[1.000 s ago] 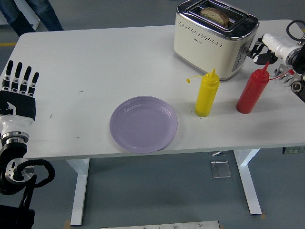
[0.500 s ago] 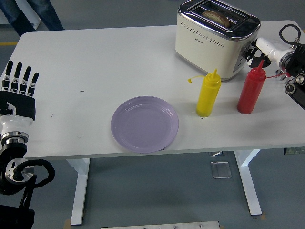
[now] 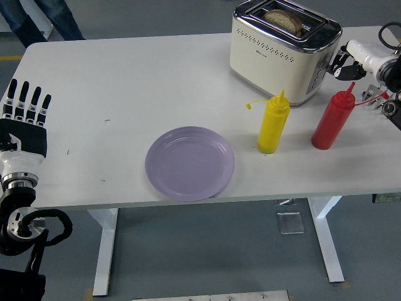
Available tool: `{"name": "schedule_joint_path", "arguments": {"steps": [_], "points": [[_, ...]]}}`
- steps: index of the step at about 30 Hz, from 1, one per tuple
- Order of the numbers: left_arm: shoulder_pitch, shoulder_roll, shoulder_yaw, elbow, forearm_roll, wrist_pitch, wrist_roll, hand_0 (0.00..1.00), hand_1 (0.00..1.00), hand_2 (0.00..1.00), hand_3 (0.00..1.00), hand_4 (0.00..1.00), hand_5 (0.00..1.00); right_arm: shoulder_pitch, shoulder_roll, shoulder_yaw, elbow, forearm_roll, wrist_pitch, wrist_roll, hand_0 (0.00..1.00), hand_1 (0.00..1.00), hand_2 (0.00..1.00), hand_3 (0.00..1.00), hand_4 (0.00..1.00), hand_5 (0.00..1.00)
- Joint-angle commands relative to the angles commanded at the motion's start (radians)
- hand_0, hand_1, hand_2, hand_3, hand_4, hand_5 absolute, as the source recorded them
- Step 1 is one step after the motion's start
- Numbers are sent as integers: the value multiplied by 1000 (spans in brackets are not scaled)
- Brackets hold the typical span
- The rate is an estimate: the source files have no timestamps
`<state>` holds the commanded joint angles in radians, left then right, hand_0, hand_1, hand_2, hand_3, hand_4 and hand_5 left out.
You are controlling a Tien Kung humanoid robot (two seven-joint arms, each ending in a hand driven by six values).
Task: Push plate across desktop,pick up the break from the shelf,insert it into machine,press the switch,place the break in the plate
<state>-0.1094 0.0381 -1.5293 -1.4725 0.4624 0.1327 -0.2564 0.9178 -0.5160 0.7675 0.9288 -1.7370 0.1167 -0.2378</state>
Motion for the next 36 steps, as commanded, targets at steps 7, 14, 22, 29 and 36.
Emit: {"name": "schedule_joint_path", "arguments": {"steps": [7,14,22,29,36], "points": [[-1,1,1,-1,0,-1,0,834,834,864,823,556,998,12,-19,41,22,-14,11,-9,286,415,639,578,239,320],[-2,2,0,-2,0,0,-1,834,833,865,822,555,998,8,-36,126,47,-56,9,-24,285,416,634,578,241,320],[-2,3,0,-2,0,0,-1,834,833,864,823,558,998,10,-47,228,100,-31,-71,-18,601,649,834,858,532,409],[-3,3,2,-2,0,0,-1,834,833,864,822,558,998,38,-38,240,121,91,-127,29,840,821,967,998,672,460],[-5,4,1,-2,0,0,-1,834,833,863,822,557,998,86,-9,198,99,163,-147,64,877,848,988,998,717,464]]}}
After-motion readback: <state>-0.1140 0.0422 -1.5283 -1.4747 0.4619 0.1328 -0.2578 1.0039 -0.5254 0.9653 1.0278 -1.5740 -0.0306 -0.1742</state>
